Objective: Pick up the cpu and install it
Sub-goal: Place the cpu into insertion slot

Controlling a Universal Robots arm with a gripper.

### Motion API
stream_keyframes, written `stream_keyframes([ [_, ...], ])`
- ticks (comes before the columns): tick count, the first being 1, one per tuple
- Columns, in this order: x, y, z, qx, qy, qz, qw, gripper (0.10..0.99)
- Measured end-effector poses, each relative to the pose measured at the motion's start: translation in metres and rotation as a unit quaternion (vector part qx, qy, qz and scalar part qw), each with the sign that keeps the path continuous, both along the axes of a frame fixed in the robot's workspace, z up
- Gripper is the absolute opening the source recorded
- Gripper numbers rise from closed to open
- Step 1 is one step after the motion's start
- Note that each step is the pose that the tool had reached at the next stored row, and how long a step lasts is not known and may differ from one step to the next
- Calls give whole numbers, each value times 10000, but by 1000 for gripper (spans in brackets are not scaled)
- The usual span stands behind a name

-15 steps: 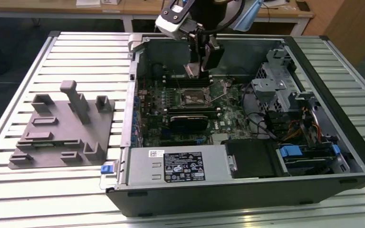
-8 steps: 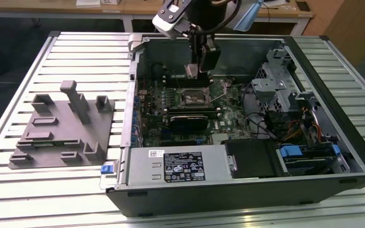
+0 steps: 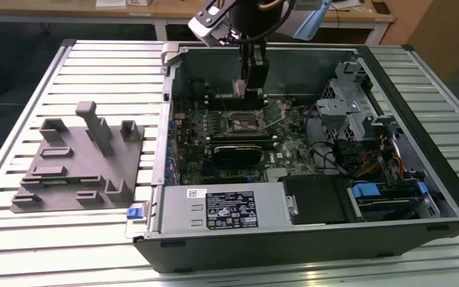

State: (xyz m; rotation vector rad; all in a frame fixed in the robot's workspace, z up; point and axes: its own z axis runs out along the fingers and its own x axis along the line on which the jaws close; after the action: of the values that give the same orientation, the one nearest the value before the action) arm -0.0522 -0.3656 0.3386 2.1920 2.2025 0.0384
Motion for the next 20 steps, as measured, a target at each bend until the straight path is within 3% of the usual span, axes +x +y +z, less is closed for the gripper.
stream_keyframes([
  [6, 0, 145, -49, 0, 0, -3, 10000, 541],
  [11, 0, 271, -140, 0, 0, -5, 10000, 541],
  [20, 10, 313, -304, -1, -5, 40, 10000, 541],
])
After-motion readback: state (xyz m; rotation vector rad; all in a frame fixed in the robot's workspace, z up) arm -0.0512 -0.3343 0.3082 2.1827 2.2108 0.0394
